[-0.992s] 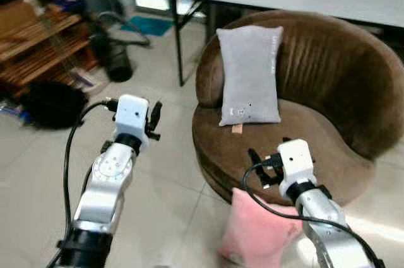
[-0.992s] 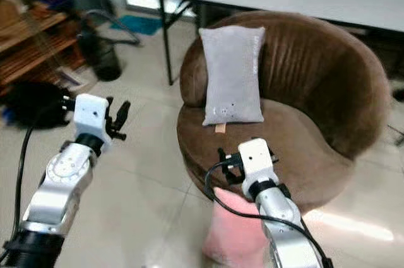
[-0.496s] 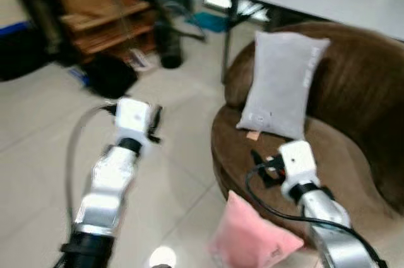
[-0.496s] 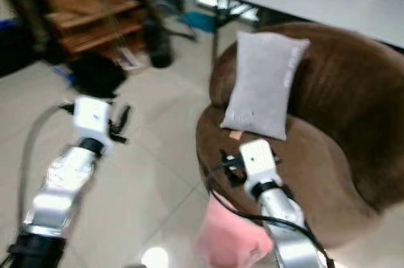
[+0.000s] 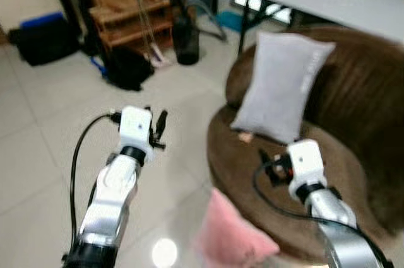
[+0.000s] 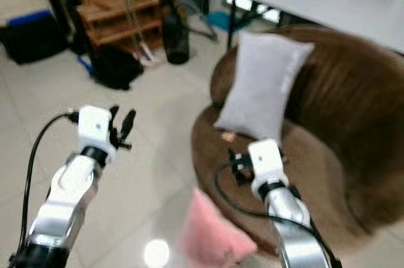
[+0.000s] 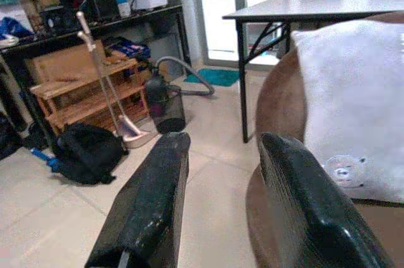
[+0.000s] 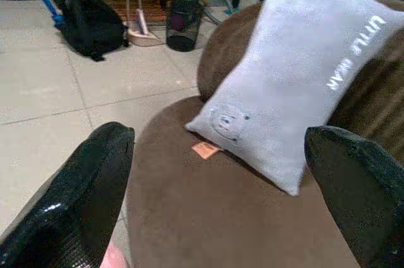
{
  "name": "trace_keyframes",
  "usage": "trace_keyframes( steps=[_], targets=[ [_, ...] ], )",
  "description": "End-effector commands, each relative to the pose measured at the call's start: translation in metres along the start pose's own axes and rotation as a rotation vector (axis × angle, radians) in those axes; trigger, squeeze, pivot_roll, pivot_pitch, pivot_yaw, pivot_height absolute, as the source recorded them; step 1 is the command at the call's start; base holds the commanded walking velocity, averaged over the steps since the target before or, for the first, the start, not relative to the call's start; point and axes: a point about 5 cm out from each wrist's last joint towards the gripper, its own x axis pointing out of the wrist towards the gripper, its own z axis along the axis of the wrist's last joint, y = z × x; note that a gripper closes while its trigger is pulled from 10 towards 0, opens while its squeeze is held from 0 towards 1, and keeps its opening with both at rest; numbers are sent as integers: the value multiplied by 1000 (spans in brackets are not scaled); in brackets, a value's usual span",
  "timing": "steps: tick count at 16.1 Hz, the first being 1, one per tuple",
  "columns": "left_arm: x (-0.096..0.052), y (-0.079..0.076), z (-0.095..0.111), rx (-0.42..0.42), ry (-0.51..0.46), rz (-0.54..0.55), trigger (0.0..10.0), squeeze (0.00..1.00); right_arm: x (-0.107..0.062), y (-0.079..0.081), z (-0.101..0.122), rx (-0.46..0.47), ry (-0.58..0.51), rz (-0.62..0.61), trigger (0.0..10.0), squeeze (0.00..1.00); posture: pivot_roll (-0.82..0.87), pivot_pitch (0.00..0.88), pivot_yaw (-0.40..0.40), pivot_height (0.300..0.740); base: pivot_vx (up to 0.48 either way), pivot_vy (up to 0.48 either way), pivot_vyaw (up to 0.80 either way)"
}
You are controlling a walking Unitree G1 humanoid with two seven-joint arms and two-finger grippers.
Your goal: Move the pillow to the sofa from floor
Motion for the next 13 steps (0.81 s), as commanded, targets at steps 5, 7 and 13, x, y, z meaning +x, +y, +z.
trace_keyframes(
  steps=[5,7,13],
  targets=[
    [-6,10,-2,21,-27,13,10000,0,2,3,0,13,-8,13,10000,0,-67,0,35,686,0,0,0],
    [-5,9,1,9,-43,10,10000,0,3,3,0,17,-8,14,10000,0,-65,0,35,661,0,0,0],
    [-5,8,1,6,-51,2,10000,0,1,5,0,17,-11,18,10000,0,-65,0,34,606,0,0,0]
  ],
)
